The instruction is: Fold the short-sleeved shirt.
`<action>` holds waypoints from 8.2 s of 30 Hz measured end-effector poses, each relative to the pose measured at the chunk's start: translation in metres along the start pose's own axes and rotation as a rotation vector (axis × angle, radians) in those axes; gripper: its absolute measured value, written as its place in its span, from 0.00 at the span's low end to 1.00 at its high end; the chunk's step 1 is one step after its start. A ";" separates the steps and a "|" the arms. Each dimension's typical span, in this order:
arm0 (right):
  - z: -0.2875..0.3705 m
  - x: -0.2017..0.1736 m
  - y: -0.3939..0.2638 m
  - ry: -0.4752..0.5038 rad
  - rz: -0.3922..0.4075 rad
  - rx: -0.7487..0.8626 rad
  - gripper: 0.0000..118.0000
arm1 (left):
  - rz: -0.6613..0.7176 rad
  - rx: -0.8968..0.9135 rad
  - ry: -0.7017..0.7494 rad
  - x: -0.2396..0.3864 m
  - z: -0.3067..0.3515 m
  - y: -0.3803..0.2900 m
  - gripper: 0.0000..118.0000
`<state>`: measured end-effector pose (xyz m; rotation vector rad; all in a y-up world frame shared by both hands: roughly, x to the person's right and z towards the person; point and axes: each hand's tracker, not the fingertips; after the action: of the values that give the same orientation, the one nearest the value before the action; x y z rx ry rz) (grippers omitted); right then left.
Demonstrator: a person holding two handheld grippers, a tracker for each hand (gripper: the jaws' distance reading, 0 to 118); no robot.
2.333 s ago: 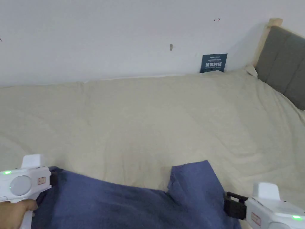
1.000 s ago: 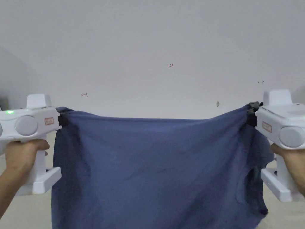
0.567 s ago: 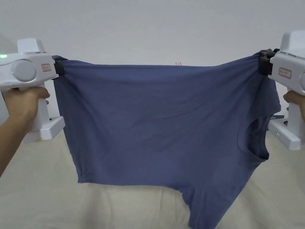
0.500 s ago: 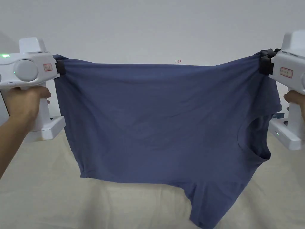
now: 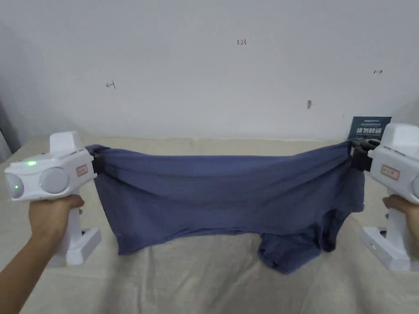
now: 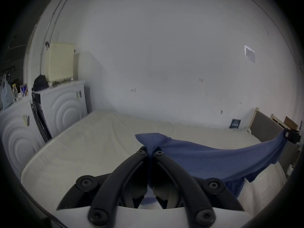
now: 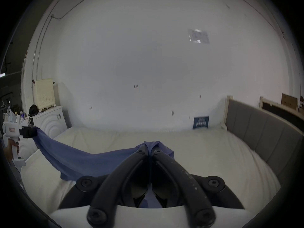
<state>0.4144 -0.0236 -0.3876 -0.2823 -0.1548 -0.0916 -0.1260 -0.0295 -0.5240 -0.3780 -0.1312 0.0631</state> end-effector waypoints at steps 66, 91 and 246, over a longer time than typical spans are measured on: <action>0.276 -0.106 -0.101 -0.152 0.115 0.212 0.01 | -0.135 0.253 -0.057 0.065 0.265 -0.136 0.00; 0.271 -0.100 -0.128 -0.127 0.097 0.081 0.02 | 0.020 -0.465 0.100 -0.059 0.196 -0.272 0.94; 0.136 -0.025 -0.274 -0.172 -0.176 -0.626 0.12 | 0.015 -0.503 0.038 -0.048 0.119 -0.245 0.07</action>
<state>0.3405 -0.2450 -0.1887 -0.9029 -0.3218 -0.2921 -0.1810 -0.2176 -0.3292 -0.8816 -0.1052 0.0373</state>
